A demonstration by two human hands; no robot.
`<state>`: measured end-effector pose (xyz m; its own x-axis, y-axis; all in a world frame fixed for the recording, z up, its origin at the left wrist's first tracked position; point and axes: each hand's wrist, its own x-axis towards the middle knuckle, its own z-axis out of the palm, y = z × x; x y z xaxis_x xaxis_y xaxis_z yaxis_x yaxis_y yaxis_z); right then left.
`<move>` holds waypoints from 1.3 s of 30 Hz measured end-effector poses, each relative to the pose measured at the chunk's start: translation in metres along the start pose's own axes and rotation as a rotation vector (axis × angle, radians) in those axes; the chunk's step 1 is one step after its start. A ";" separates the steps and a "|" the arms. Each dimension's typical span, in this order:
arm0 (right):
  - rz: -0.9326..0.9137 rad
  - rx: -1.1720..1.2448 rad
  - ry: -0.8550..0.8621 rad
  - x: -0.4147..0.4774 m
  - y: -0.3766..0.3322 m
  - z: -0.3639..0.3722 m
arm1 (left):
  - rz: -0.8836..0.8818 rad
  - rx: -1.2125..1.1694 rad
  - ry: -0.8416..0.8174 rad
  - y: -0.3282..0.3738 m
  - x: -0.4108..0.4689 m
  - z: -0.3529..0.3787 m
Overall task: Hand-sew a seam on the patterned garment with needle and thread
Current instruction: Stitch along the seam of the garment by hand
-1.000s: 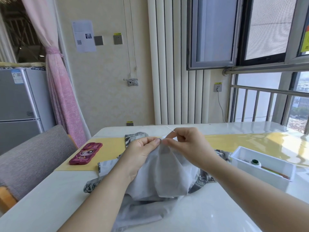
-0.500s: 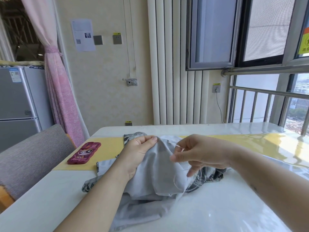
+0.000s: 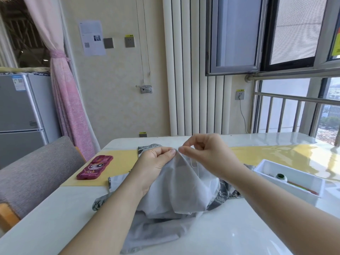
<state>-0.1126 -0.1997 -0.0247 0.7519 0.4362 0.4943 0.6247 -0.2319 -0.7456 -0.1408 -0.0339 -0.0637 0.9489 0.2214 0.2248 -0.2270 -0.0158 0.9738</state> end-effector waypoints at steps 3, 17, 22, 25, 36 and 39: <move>0.006 0.572 -0.042 0.001 -0.013 -0.005 | -0.048 -0.039 0.023 -0.004 0.002 -0.001; 0.294 0.155 -0.287 -0.002 -0.003 -0.012 | -0.023 -0.047 0.041 -0.001 0.002 0.005; 0.177 -0.032 -0.090 0.001 0.003 0.006 | 0.024 -0.001 0.019 -0.001 0.001 0.007; 0.144 -0.087 -0.024 0.002 0.007 0.013 | 0.031 0.001 0.005 -0.001 0.000 0.005; -0.024 -0.198 -0.133 -0.009 0.000 -0.006 | 0.055 0.044 0.007 -0.002 0.000 0.000; 0.002 -0.031 0.017 -0.002 0.003 -0.029 | 0.076 0.049 0.011 -0.001 0.000 -0.003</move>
<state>-0.1062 -0.2265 -0.0154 0.7563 0.4212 0.5006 0.6294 -0.2596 -0.7325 -0.1416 -0.0312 -0.0650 0.9270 0.2281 0.2976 -0.2868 -0.0800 0.9546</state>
